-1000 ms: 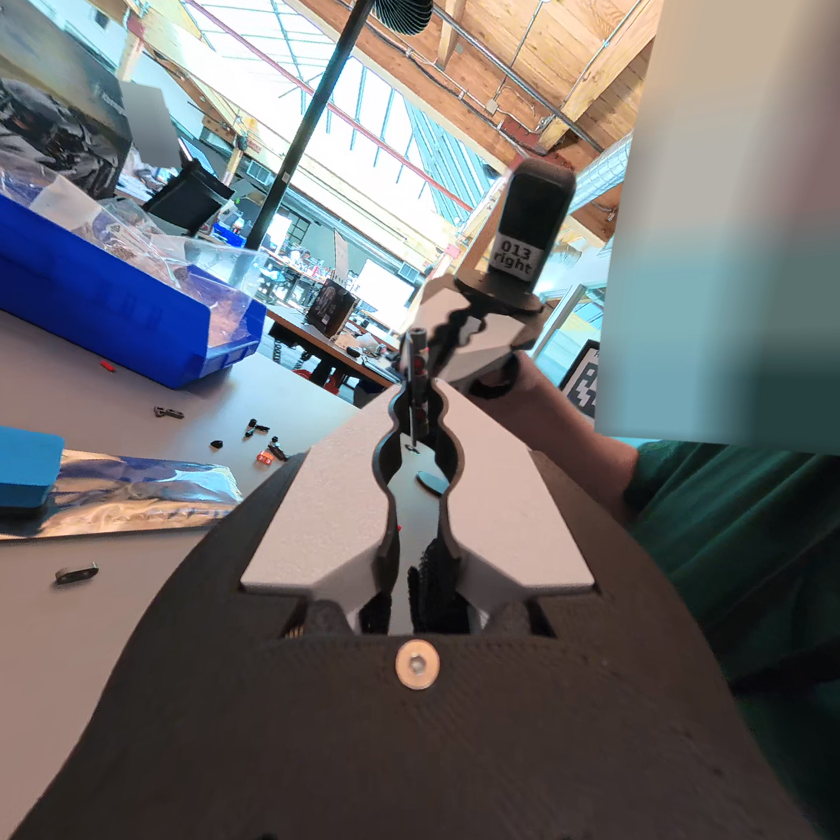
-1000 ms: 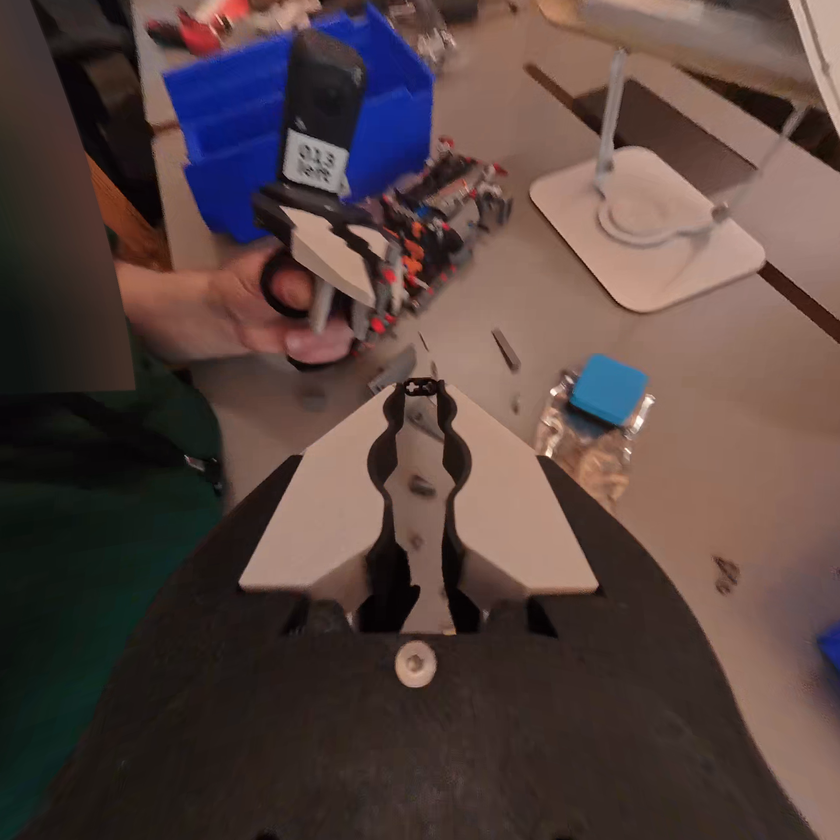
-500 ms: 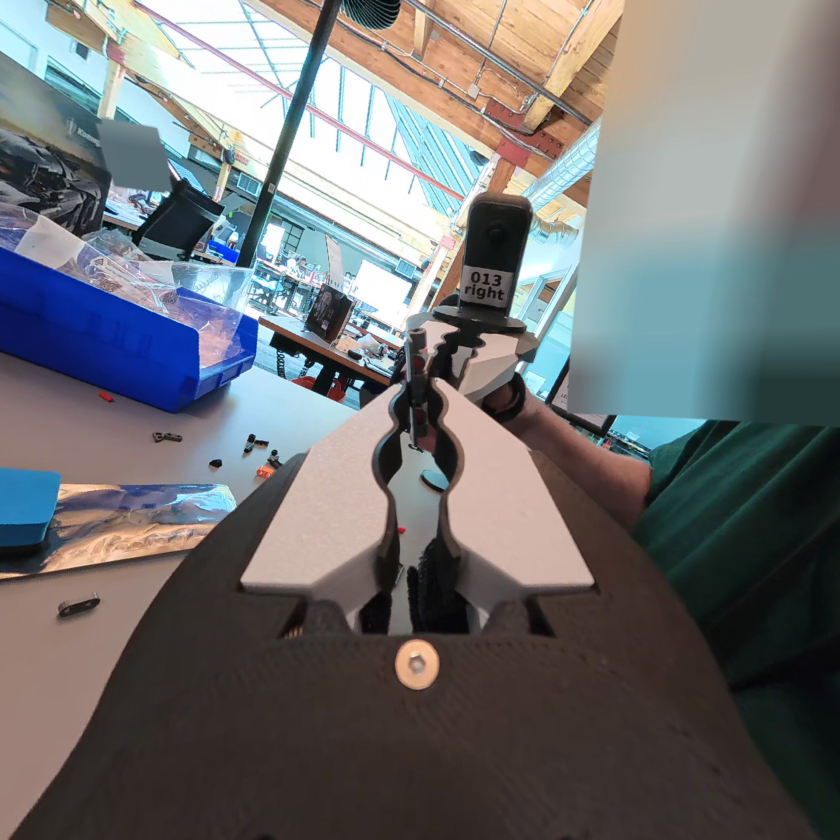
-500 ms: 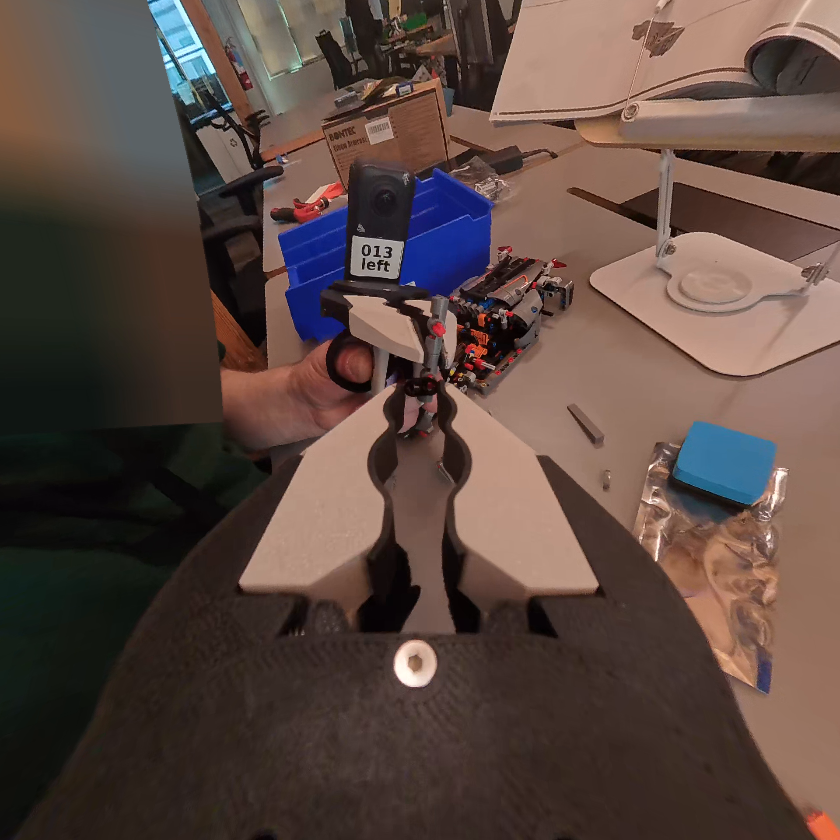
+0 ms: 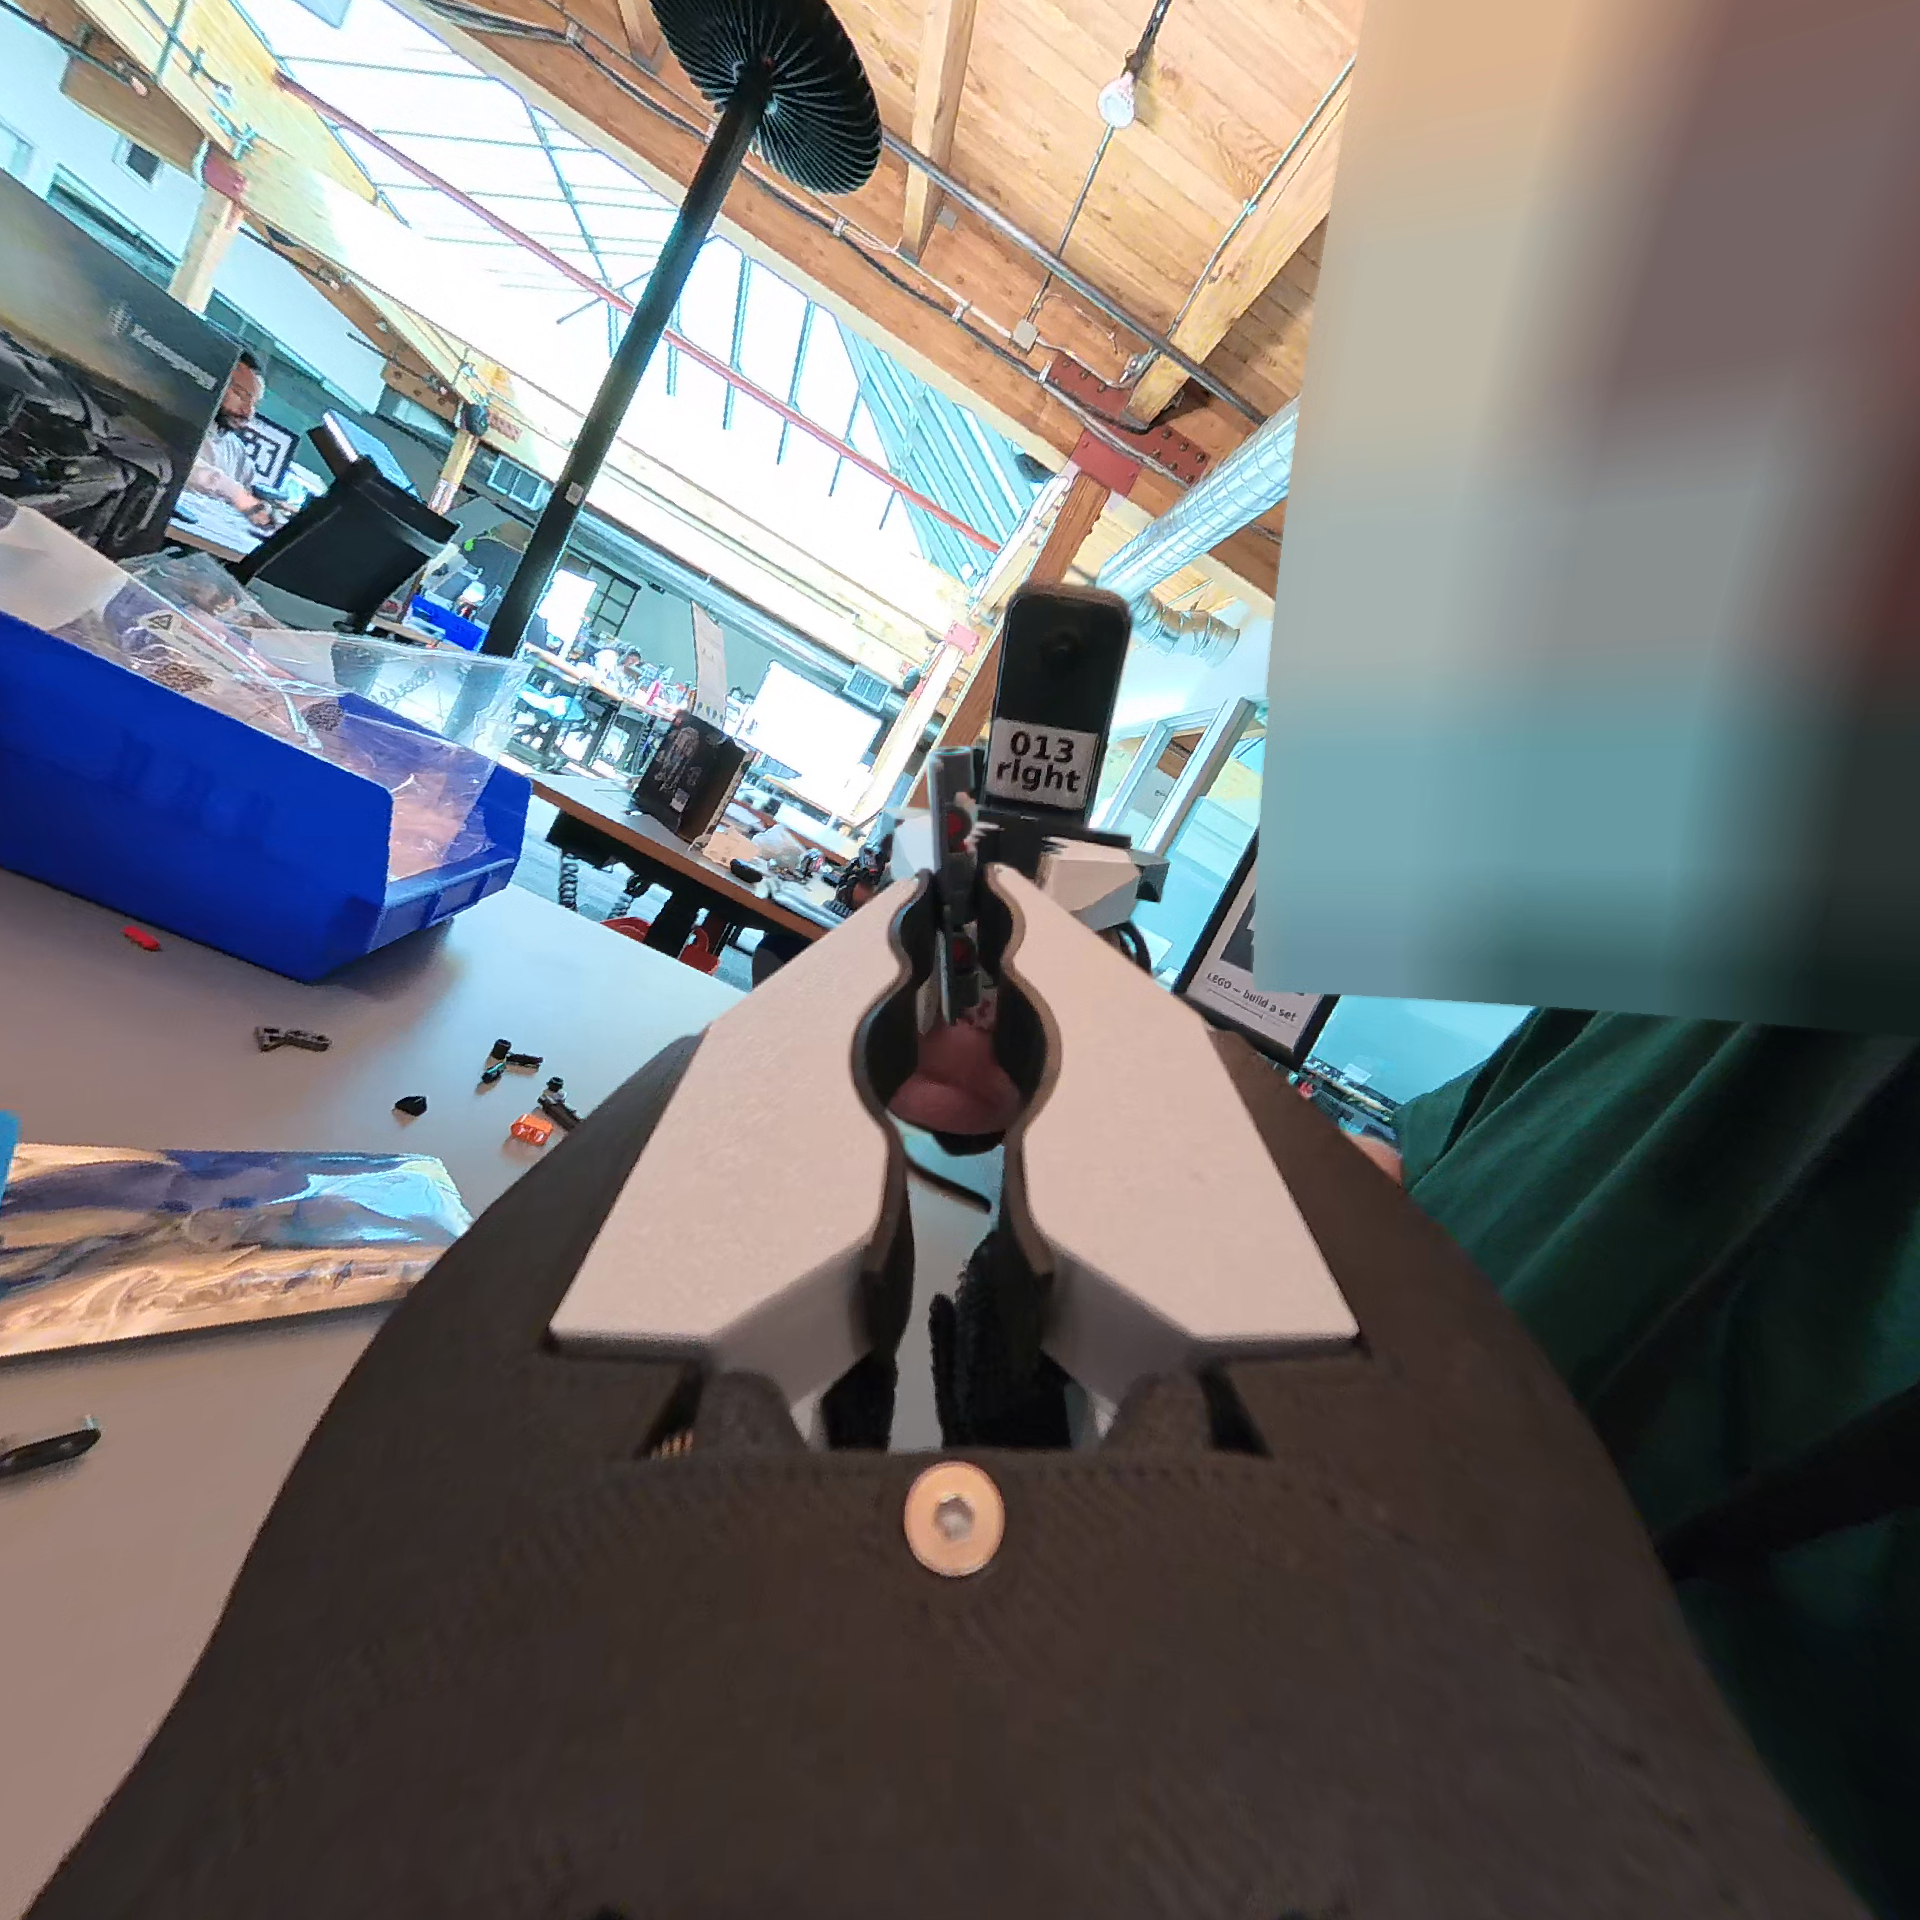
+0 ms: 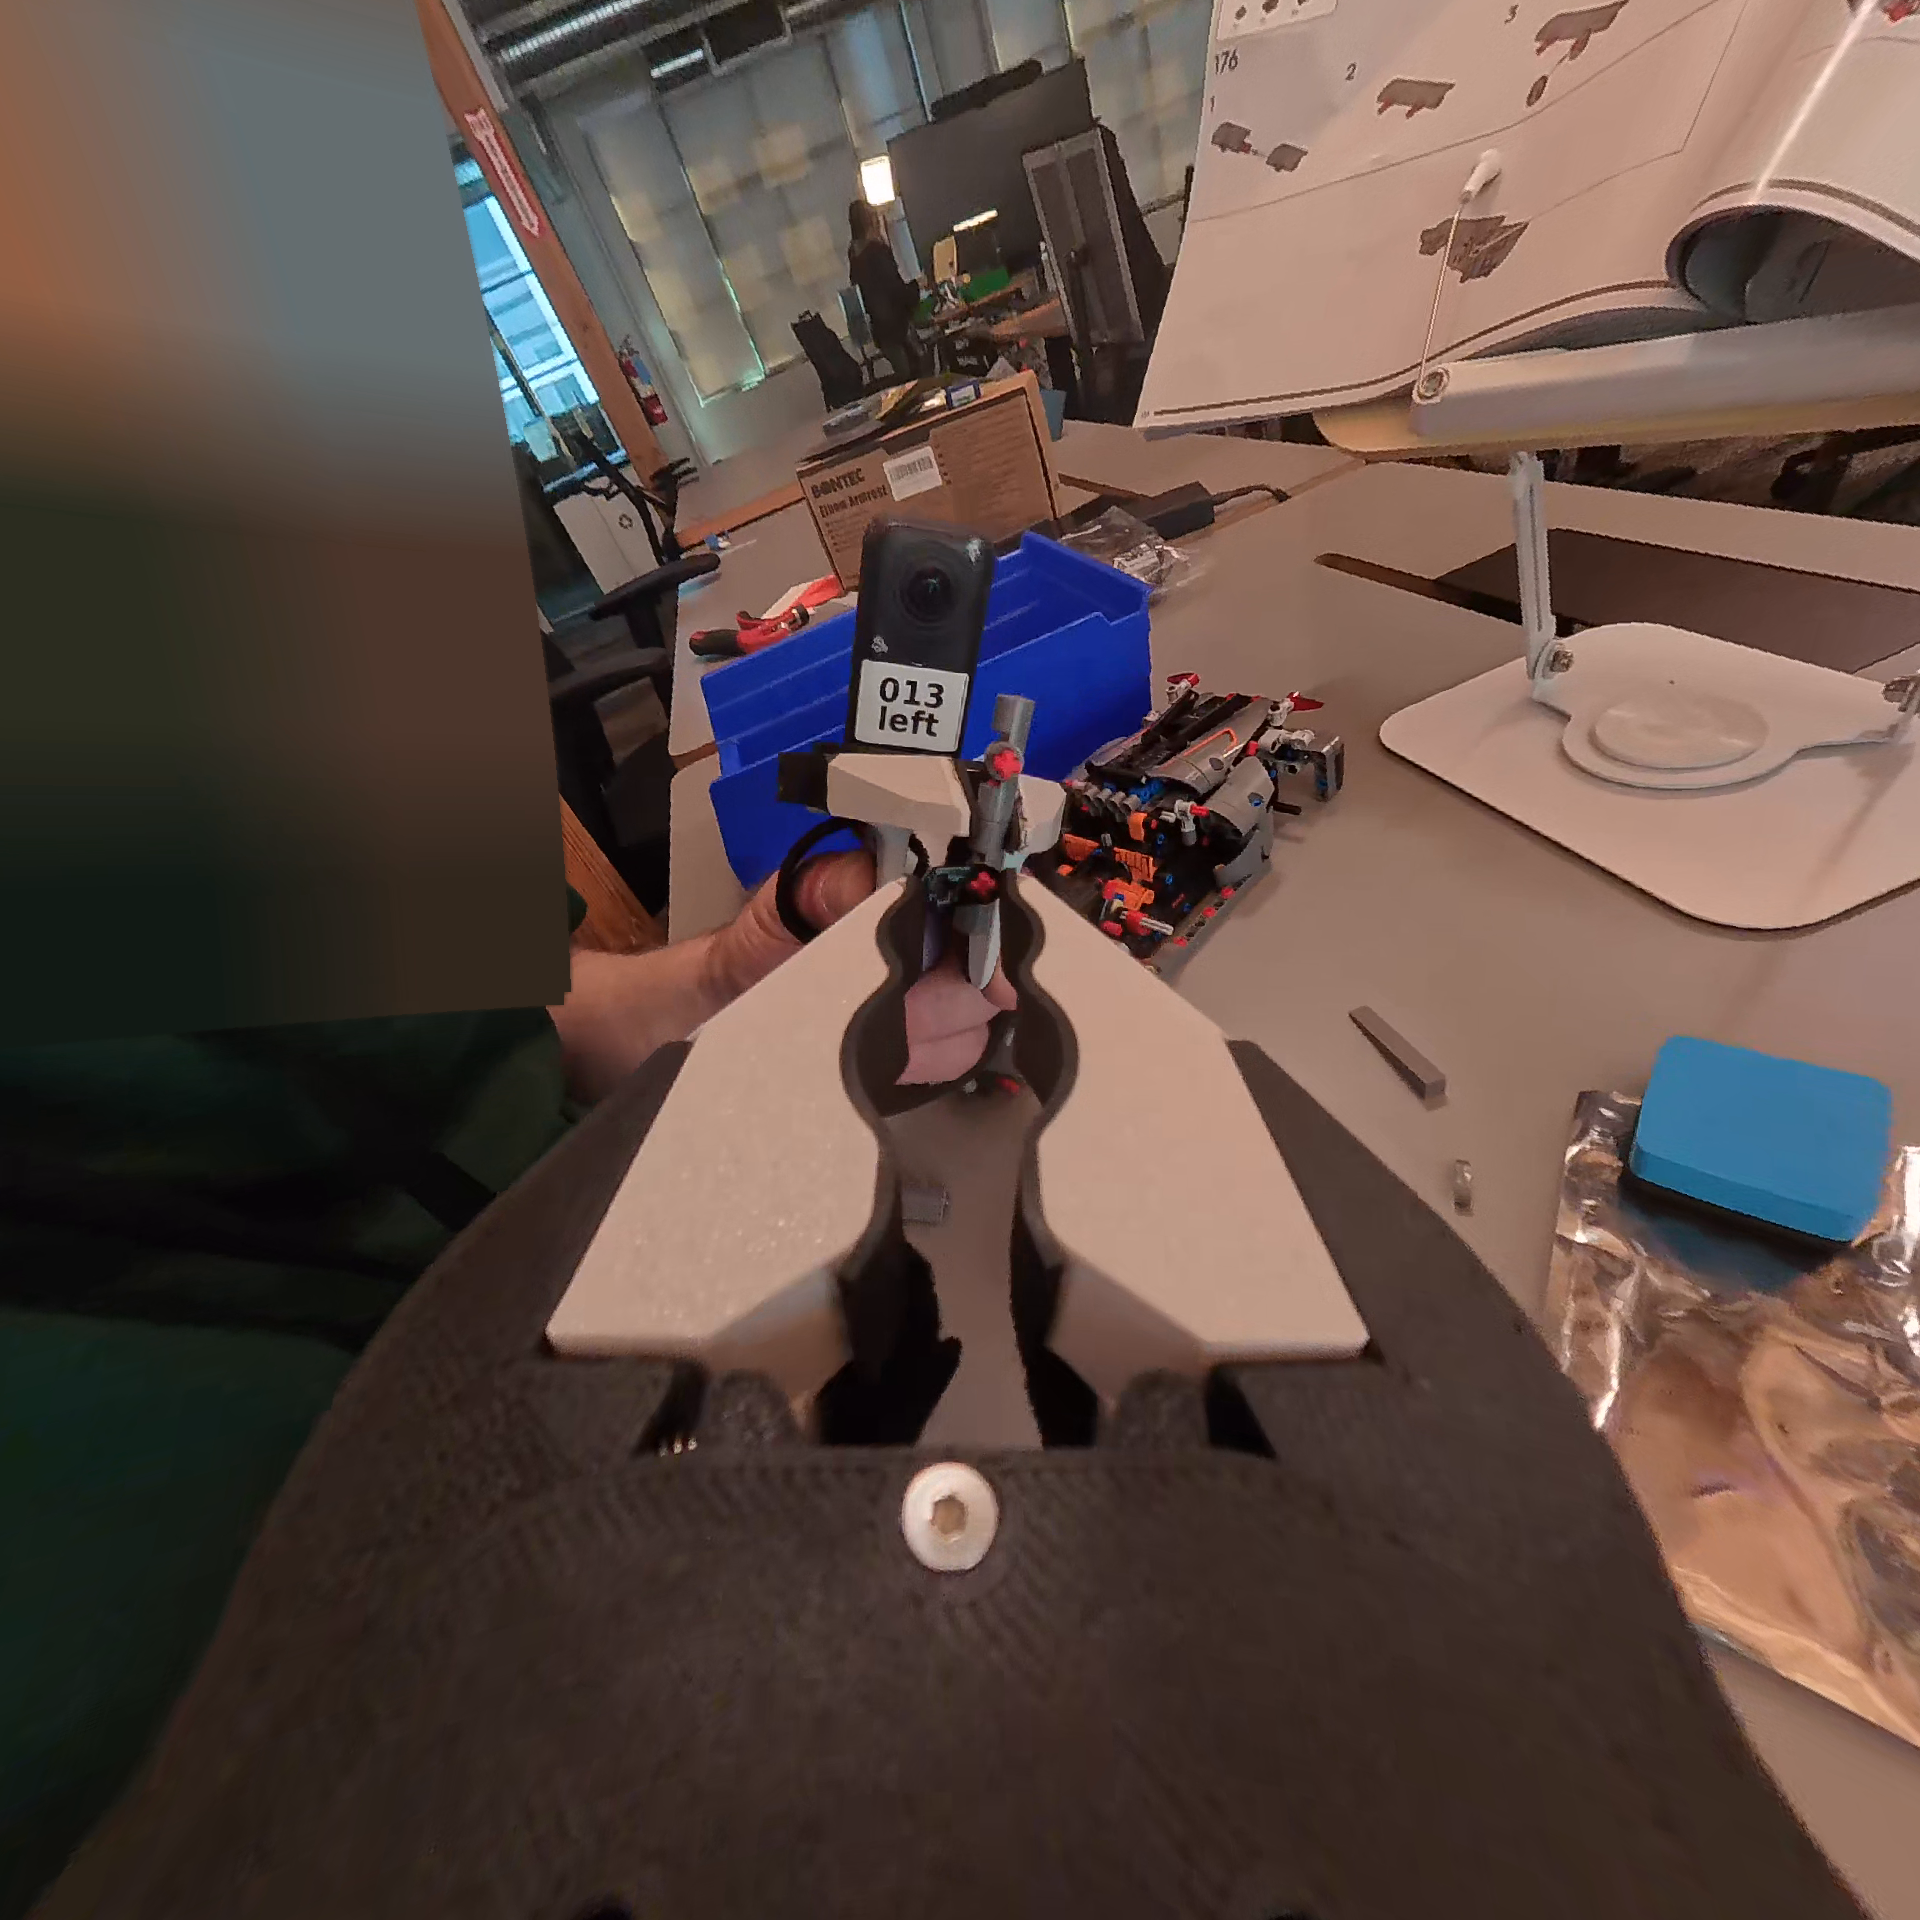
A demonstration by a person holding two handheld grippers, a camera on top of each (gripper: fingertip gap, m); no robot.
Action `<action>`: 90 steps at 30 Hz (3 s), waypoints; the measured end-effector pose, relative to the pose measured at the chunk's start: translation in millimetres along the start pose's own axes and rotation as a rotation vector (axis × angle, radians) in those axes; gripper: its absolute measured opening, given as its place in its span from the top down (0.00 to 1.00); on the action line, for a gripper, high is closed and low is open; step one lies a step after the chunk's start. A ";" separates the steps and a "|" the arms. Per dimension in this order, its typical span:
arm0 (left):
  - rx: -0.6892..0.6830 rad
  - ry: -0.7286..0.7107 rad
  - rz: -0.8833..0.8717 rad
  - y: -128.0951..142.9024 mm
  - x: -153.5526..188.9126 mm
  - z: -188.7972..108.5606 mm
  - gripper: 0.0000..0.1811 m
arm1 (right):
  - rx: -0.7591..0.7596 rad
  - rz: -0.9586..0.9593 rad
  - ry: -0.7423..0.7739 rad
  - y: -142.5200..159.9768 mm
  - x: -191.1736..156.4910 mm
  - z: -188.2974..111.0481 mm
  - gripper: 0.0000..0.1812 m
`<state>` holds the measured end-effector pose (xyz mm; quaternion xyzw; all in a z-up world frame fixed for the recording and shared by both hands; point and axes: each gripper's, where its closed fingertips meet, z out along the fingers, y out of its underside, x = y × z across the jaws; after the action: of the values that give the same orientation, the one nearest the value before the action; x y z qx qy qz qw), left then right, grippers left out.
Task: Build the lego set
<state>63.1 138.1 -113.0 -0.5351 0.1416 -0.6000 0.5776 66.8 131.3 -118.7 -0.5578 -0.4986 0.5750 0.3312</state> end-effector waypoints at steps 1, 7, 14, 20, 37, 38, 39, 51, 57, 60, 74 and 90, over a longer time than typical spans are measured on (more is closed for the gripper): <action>0.009 0.010 -0.009 -1.1 1.2 -0.1 0.98 | 0.012 0.007 -0.008 -0.1 -1.0 -0.1 0.93; 0.015 0.008 -0.004 -1.5 2.5 0.2 0.98 | 0.090 0.038 -0.034 -0.6 -2.7 -0.4 0.93; 0.033 -0.008 0.027 -4.2 4.2 -1.1 0.98 | 0.164 0.034 -0.039 -1.2 -3.9 1.9 0.93; 0.074 -0.018 0.047 -10.0 6.9 -3.5 0.97 | 0.261 0.076 -0.059 -6.6 -6.0 5.7 0.93; 0.120 0.008 0.006 -15.4 9.0 -6.1 0.97 | 0.406 0.124 -0.082 -10.0 -8.7 10.8 0.93; 0.115 0.012 -0.002 -14.8 9.0 -5.3 0.97 | 0.410 0.120 -0.076 -10.1 -8.5 9.9 0.93; 0.106 0.014 -0.005 -13.8 8.8 -4.4 0.97 | 0.411 0.119 -0.072 -9.7 -8.4 8.9 0.94; -0.415 -0.253 -0.062 88.5 -7.0 -3.5 0.98 | 0.262 0.085 0.230 41.8 -9.9 -41.7 0.93; -0.690 -0.442 -0.002 151.6 -28.9 -22.4 0.97 | 0.140 0.063 0.338 86.0 -12.9 -50.4 0.93; -0.802 -0.493 0.042 168.3 -33.6 -29.2 0.97 | 0.113 0.052 0.349 98.0 -14.0 -49.0 0.93; -1.012 -0.569 0.150 197.6 -32.7 -52.2 0.93 | 0.105 0.073 0.339 116.2 -8.7 -62.2 0.93; -1.052 -0.580 0.090 198.5 -25.9 -59.1 0.93 | 0.109 0.077 0.293 116.2 -13.7 -61.8 0.93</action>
<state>116.8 75.4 -304.7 -0.8845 0.2786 -0.2540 0.2750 149.4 98.1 -216.6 -0.6357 -0.3913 0.5259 0.4077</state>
